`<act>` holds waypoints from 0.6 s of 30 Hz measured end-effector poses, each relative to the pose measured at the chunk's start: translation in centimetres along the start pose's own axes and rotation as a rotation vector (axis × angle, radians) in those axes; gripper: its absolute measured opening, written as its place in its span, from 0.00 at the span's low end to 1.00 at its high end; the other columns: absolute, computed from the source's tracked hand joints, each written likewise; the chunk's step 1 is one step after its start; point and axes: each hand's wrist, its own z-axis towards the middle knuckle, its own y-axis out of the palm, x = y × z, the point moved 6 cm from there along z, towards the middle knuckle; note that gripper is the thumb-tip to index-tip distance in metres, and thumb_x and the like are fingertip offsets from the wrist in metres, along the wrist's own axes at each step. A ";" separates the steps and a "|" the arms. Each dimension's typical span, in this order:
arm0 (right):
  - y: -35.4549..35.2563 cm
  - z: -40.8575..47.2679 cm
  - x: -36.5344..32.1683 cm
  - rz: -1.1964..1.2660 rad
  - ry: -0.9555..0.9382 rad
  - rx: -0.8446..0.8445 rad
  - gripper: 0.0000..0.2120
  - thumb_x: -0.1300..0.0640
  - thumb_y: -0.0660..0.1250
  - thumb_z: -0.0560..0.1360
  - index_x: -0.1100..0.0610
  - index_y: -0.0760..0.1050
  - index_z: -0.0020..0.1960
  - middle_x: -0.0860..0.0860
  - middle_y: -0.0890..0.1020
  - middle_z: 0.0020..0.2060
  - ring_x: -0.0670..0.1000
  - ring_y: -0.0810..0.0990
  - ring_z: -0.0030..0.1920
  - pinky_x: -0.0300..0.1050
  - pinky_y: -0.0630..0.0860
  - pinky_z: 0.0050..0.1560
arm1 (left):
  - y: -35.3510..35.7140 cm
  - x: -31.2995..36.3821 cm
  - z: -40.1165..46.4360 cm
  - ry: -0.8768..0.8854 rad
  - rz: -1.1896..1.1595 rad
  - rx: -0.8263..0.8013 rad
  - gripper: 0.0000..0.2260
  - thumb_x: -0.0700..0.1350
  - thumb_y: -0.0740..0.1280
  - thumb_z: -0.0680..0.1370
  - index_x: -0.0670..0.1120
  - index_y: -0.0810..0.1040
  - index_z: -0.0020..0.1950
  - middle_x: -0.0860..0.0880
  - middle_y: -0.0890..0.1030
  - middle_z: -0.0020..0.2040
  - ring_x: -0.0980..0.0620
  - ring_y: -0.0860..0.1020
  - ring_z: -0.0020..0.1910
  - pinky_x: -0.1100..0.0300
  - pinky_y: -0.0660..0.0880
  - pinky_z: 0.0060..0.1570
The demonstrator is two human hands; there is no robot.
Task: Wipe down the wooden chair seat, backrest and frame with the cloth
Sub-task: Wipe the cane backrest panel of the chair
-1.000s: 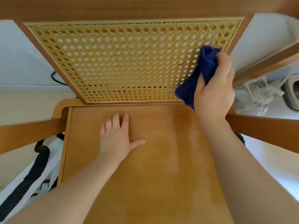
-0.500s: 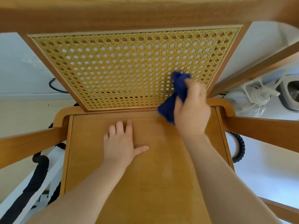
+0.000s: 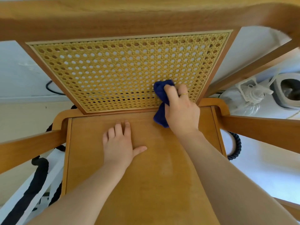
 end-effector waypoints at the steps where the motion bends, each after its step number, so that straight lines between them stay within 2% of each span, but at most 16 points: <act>1: -1.2 0.5 0.2 0.053 0.040 0.070 0.21 0.64 0.68 0.66 0.54 0.63 0.53 0.63 0.78 0.48 0.60 0.73 0.24 0.39 0.63 0.23 | 0.0 0.0 0.0 -0.002 0.001 -0.009 0.47 0.74 0.53 0.67 0.46 0.48 0.76 0.43 0.59 0.72 0.44 0.62 0.67 0.49 0.57 0.67; 3: -4.1 1.8 1.0 0.154 0.148 0.265 0.18 0.60 0.61 0.69 0.55 0.64 0.57 0.63 0.77 0.51 0.64 0.78 0.33 0.43 0.67 0.27 | 0.1 0.0 0.0 -0.008 0.005 -0.022 0.46 0.73 0.54 0.67 0.46 0.47 0.76 0.43 0.58 0.73 0.44 0.62 0.67 0.49 0.57 0.67; 5: -5.5 3.1 1.6 0.174 0.214 0.372 0.18 0.63 0.62 0.69 0.59 0.69 0.59 0.64 0.77 0.53 0.66 0.78 0.35 0.44 0.66 0.30 | 0.1 0.0 0.0 -0.014 -0.009 -0.025 0.47 0.73 0.54 0.67 0.46 0.49 0.76 0.43 0.59 0.73 0.43 0.63 0.66 0.49 0.59 0.67; 10: -2.3 3.3 1.1 0.061 0.172 0.233 0.23 0.68 0.66 0.65 0.55 0.62 0.56 0.66 0.76 0.52 0.61 0.72 0.25 0.42 0.62 0.26 | 0.1 -0.3 0.2 -0.018 -0.025 0.003 0.48 0.74 0.52 0.62 0.44 0.59 0.74 0.41 0.67 0.68 0.41 0.68 0.62 0.47 0.65 0.62; 13: 0.5 1.4 -0.1 -0.083 0.027 0.051 0.18 0.67 0.59 0.65 0.56 0.64 0.54 0.64 0.77 0.45 0.55 0.65 0.21 0.38 0.56 0.25 | 0.3 -0.3 0.3 -0.017 -0.027 0.002 0.47 0.73 0.57 0.61 0.42 0.66 0.71 0.38 0.72 0.64 0.40 0.73 0.56 0.45 0.70 0.55; 15: 1.5 0.3 -0.6 -0.130 -0.011 -0.007 0.20 0.68 0.61 0.62 0.57 0.67 0.52 0.62 0.78 0.43 0.53 0.61 0.22 0.36 0.53 0.25 | 0.5 -0.3 0.3 -0.016 -0.037 -0.003 0.46 0.72 0.59 0.60 0.40 0.71 0.67 0.37 0.76 0.58 0.38 0.75 0.50 0.44 0.73 0.49; 16: 1.4 0.1 -0.5 -0.098 -0.014 -0.011 0.21 0.69 0.64 0.61 0.57 0.68 0.52 0.62 0.78 0.43 0.53 0.61 0.22 0.36 0.53 0.25 | 0.6 -0.3 0.3 -0.018 -0.040 -0.007 0.46 0.72 0.59 0.59 0.40 0.72 0.66 0.37 0.76 0.57 0.38 0.76 0.49 0.44 0.74 0.48; 18: -0.7 0.0 0.0 -0.017 0.024 0.048 0.20 0.67 0.63 0.64 0.56 0.68 0.54 0.62 0.78 0.45 0.56 0.69 0.22 0.37 0.58 0.24 | 0.6 -0.3 0.2 -0.013 -0.037 -0.022 0.46 0.72 0.59 0.59 0.40 0.72 0.66 0.37 0.76 0.58 0.38 0.76 0.49 0.45 0.74 0.49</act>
